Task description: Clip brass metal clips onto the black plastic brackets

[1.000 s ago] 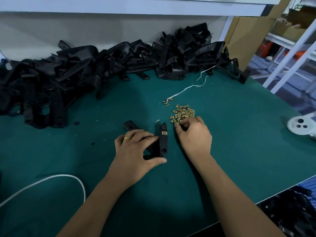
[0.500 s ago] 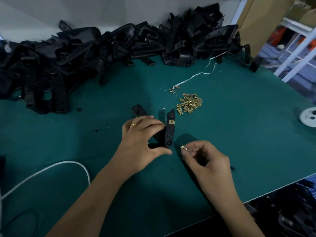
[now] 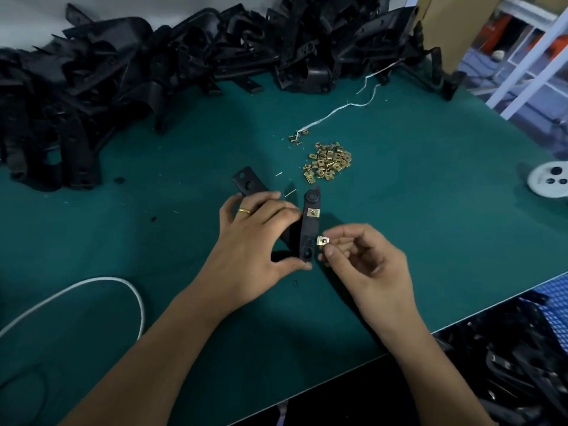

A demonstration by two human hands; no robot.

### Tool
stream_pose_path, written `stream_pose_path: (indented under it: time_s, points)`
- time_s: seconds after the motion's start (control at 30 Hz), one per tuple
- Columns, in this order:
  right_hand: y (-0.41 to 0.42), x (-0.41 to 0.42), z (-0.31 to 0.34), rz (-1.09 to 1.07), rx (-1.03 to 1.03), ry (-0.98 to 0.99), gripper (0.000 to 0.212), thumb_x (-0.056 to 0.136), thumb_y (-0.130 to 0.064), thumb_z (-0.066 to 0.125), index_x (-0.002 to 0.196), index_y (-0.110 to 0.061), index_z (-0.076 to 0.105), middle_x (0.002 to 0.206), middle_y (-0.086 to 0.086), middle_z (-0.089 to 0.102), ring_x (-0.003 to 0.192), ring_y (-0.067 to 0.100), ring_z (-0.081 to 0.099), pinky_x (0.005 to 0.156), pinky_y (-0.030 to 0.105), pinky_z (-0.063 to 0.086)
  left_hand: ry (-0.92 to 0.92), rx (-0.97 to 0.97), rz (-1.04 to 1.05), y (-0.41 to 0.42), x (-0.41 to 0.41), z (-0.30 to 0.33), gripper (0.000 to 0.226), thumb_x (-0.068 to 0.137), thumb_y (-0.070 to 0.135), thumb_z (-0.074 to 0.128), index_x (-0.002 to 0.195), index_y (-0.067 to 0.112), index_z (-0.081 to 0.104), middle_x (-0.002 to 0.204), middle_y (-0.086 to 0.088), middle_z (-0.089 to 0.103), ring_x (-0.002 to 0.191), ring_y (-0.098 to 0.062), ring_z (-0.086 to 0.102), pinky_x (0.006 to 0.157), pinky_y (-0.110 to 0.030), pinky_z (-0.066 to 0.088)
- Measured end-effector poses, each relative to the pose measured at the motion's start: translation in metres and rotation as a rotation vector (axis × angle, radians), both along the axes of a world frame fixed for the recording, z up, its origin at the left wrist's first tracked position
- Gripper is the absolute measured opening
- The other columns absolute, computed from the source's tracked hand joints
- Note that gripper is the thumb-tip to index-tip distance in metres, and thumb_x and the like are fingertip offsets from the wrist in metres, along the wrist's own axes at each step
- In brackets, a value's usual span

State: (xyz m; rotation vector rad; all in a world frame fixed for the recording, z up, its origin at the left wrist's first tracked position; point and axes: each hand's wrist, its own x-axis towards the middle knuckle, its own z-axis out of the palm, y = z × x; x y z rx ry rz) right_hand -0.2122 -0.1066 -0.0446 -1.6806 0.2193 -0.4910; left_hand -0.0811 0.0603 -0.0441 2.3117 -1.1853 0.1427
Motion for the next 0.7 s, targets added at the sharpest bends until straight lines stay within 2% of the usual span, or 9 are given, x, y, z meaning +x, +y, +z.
stream_pose_path:
  time_s: [0.2,0.43,0.6,0.7]
  points:
    - [-0.001,0.003,-0.001,-0.03,0.025,0.031,0.006,0.101,-0.022,0.067,0.101,-0.024,0.073,0.085,0.005,0.073,0.078,0.019,0.07,0.073,0.023,0.055,-0.009,-0.04,0.02,0.0,0.0,0.0,0.073,0.074,0.074,0.069,0.129,0.027,0.06,0.134,0.02,0.055,0.145,-0.011,0.033,0.118,-0.051,0.021]
    - [0.0,0.004,0.003,-0.04,0.124,0.055,0.008,0.1,-0.016,0.068,0.095,-0.013,0.074,0.081,0.007,0.074,0.07,0.016,0.068,0.064,0.023,0.054,-0.087,-0.039,0.034,-0.003,0.0,0.0,0.068,0.079,0.072,0.061,0.129,0.025,0.06,0.133,0.016,0.058,0.143,-0.016,0.038,0.114,-0.058,0.025]
    - [0.002,0.006,0.007,-0.074,0.177,0.107,0.011,0.098,-0.018,0.07,0.091,-0.011,0.075,0.075,0.005,0.072,0.06,0.014,0.06,0.055,0.022,0.05,-0.176,-0.025,0.072,-0.003,-0.001,0.001,0.066,0.078,0.065,0.074,0.127,0.022,0.062,0.131,0.012,0.06,0.142,-0.02,0.041,0.114,-0.061,0.025]
    - [0.003,0.009,0.009,-0.099,0.189,0.127,0.017,0.098,-0.022,0.071,0.089,-0.009,0.073,0.072,0.004,0.07,0.056,0.012,0.057,0.051,0.02,0.047,-0.222,0.007,0.108,-0.005,-0.002,0.002,0.065,0.077,0.062,0.075,0.127,0.023,0.061,0.131,0.011,0.06,0.143,-0.021,0.041,0.116,-0.061,0.022]
